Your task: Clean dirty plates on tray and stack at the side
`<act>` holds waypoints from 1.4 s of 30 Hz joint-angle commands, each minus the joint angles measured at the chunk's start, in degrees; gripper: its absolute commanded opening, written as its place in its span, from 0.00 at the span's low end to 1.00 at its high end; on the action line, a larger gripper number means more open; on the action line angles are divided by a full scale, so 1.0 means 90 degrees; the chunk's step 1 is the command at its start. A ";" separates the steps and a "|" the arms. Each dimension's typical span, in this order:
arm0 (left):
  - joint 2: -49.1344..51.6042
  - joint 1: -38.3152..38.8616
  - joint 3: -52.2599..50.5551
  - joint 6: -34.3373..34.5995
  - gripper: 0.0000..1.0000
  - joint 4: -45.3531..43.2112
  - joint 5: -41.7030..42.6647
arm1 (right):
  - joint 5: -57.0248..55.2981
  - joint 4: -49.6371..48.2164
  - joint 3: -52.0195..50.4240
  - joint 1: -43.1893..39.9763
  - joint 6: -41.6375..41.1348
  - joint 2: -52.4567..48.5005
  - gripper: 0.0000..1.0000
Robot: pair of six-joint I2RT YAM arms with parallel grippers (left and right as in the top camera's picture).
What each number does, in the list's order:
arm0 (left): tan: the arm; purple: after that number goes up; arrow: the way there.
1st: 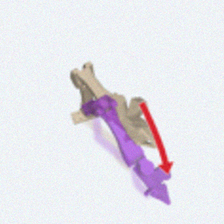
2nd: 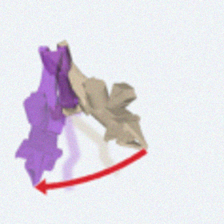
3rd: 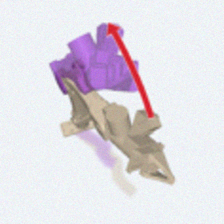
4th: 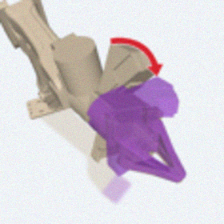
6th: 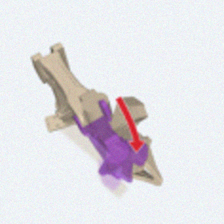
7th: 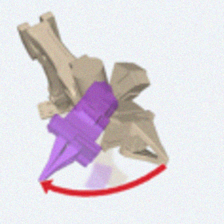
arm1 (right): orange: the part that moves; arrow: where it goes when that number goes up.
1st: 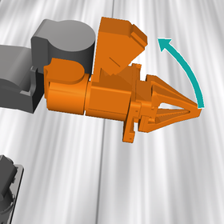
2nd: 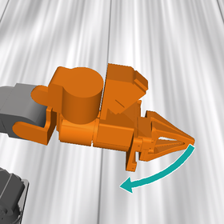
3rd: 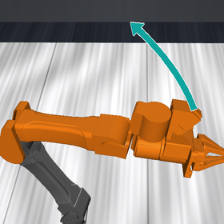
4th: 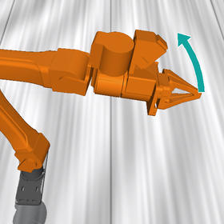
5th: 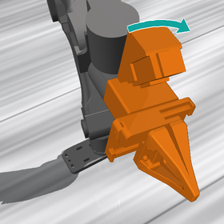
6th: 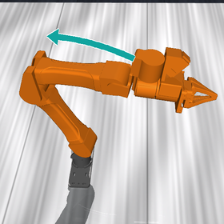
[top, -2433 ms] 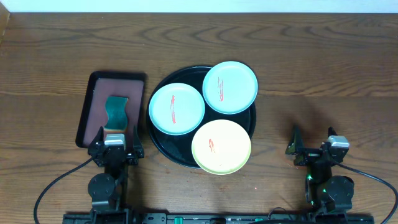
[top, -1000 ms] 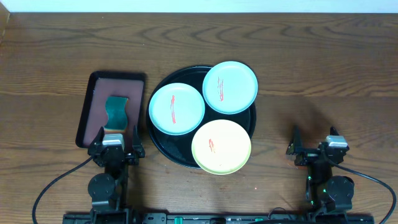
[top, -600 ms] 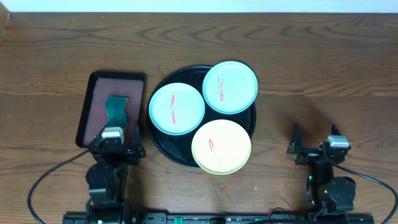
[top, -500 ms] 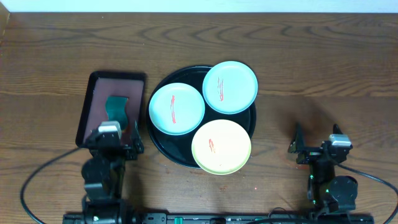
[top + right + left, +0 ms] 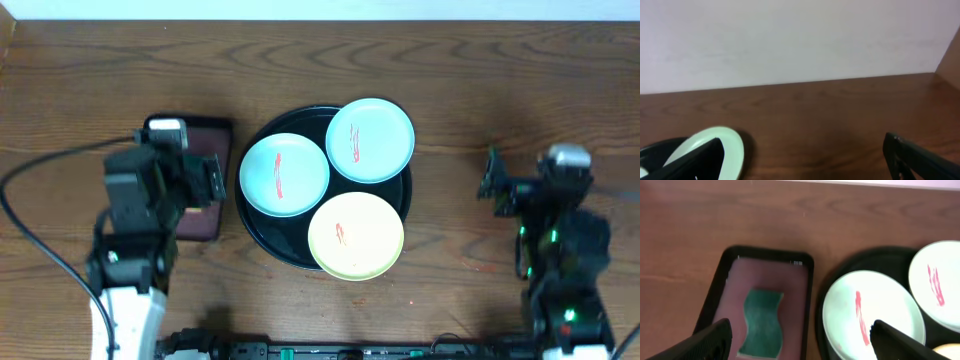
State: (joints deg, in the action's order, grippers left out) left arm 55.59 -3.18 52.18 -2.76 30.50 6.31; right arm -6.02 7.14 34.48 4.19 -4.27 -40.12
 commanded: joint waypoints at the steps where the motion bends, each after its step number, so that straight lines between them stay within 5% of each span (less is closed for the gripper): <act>1: 0.0578 0.0029 0.1178 0.0056 0.88 0.0682 0.0129 | 0.0219 0.0495 0.1015 -0.0068 0.0085 -0.0857 0.99; 17: 0.2956 -0.0294 0.4486 0.0010 0.88 0.4155 0.1741 | 0.1083 0.5338 0.5977 -0.0068 0.0342 -0.4279 0.99; 25: 0.3259 -0.0291 0.4478 0.0012 0.89 0.4080 0.1732 | 0.2013 0.5068 0.6030 -0.0061 0.0005 -0.4505 0.99; 29: 0.3271 -0.0294 0.4473 0.0010 0.88 0.4082 0.1729 | 0.2965 0.4682 0.6030 0.0056 -0.0034 -0.4711 0.87; 34: 0.3271 -0.0294 0.4473 0.0007 0.88 0.3978 0.1625 | 0.2997 0.4617 0.6033 0.0486 -0.0889 -0.5418 0.86; 42: 0.3332 -0.0294 0.4473 0.1564 0.88 0.4160 -0.0784 | 0.3007 0.4738 0.6601 0.1547 -0.1661 -0.7028 0.83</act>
State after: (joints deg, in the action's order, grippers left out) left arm 84.88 -5.58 91.05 5.26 67.35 8.86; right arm 19.84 49.15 90.11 15.14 -15.07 -100.07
